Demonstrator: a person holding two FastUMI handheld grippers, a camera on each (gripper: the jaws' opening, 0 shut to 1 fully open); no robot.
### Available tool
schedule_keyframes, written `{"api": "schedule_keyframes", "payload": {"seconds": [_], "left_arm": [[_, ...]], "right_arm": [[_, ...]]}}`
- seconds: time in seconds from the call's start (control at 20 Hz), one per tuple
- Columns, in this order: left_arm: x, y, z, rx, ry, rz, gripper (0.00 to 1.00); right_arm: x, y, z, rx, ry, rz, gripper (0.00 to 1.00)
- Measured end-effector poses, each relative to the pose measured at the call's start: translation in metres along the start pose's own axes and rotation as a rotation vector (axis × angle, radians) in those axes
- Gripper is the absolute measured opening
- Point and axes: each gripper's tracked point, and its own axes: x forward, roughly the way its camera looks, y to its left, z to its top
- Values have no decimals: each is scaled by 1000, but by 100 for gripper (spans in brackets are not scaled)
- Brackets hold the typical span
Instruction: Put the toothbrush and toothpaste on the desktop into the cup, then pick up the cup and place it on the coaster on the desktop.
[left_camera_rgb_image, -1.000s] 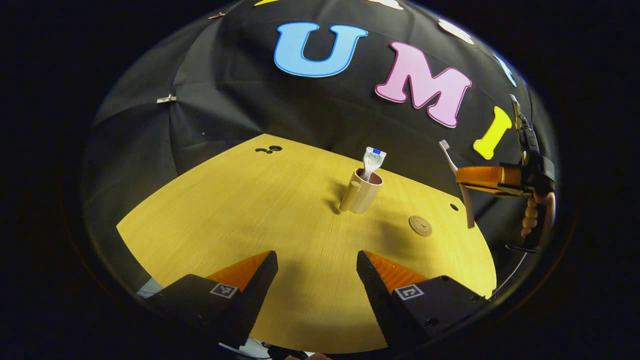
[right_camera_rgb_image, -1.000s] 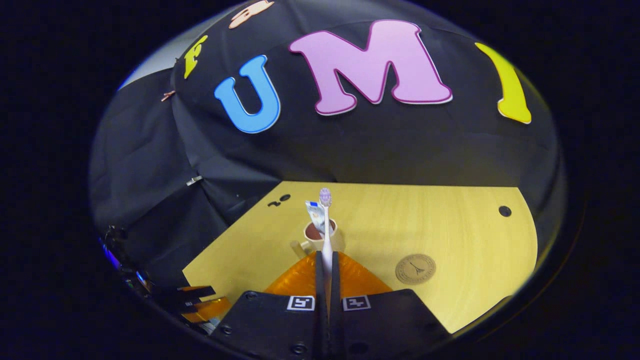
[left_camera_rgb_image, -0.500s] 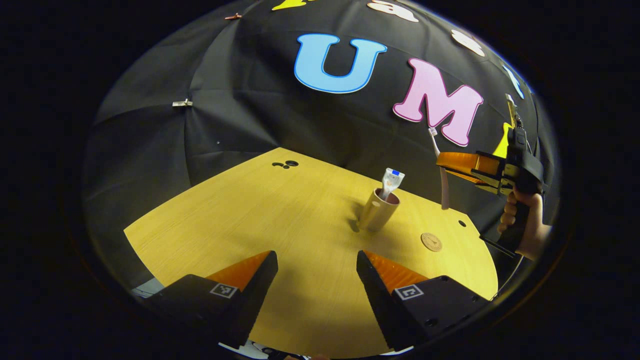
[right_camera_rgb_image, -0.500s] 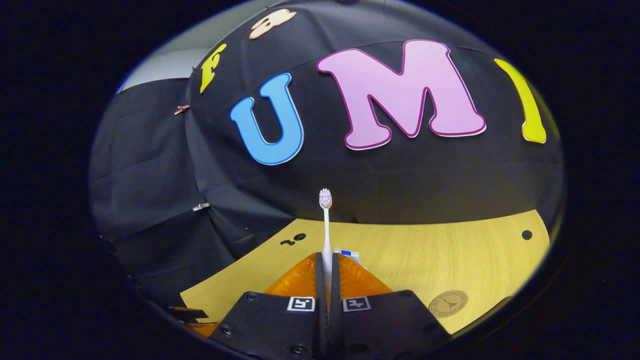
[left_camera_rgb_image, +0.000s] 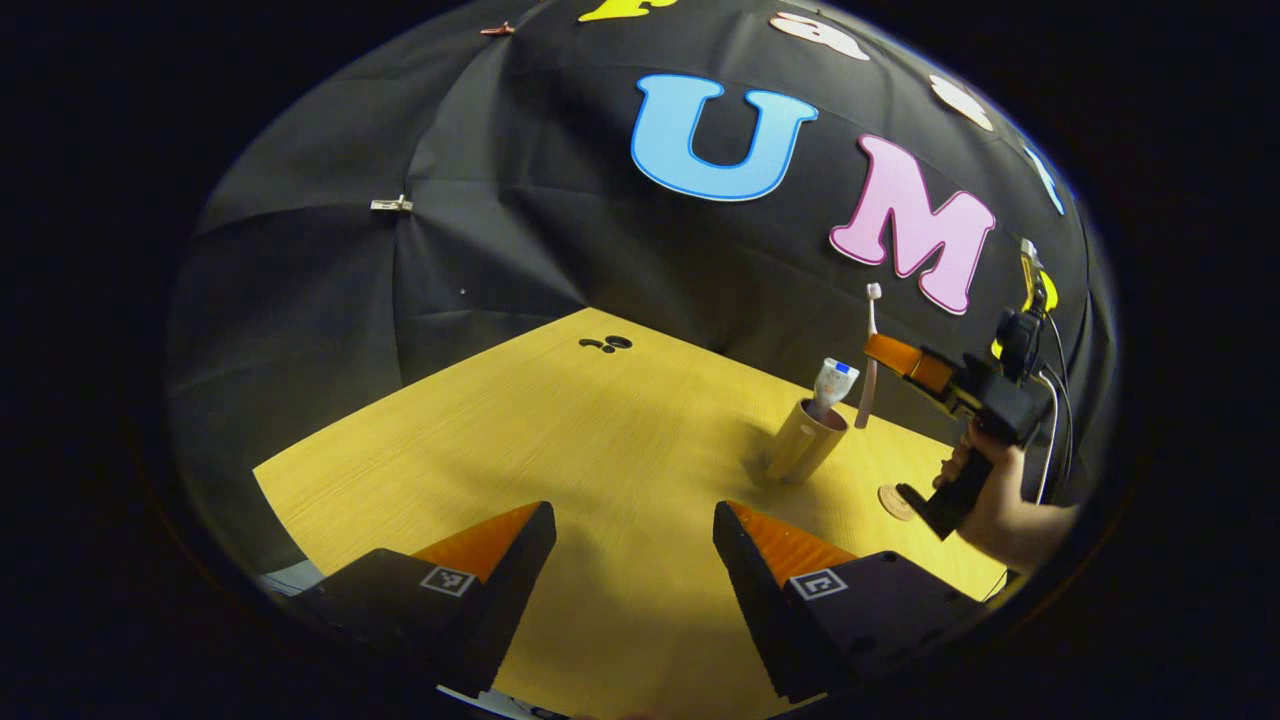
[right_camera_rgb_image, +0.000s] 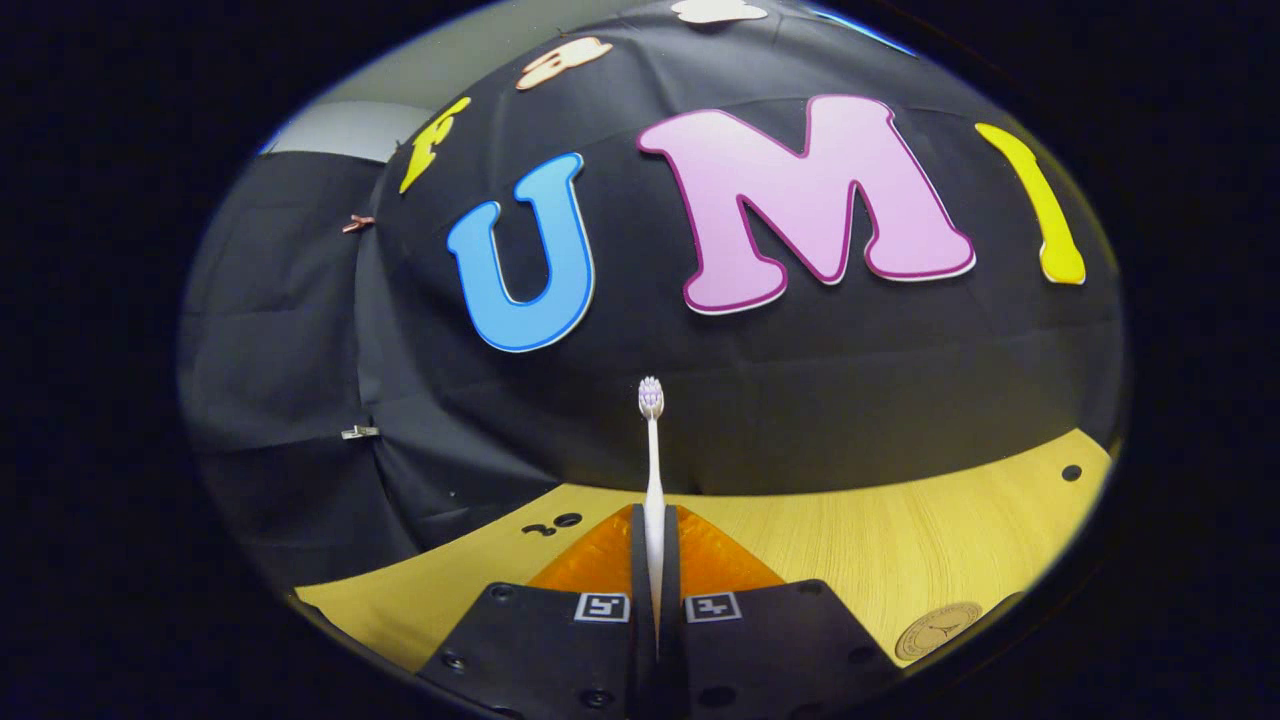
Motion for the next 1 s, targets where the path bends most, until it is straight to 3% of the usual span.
{"api": "schedule_keyframes", "payload": {"seconds": [0.35, 0.7, 1.0], "left_arm": [[20, -10, -2, 14, -13, -48, 98], [32, -32, -13, 28, 3, -85, 98], [39, -43, -20, 43, 28, -97, 98]], "right_arm": [[23, -8, -27, -62, -69, -9, 5], [11, -17, -52, -157, -90, -36, 8], [19, -18, -18, -144, -190, -49, 8]]}}
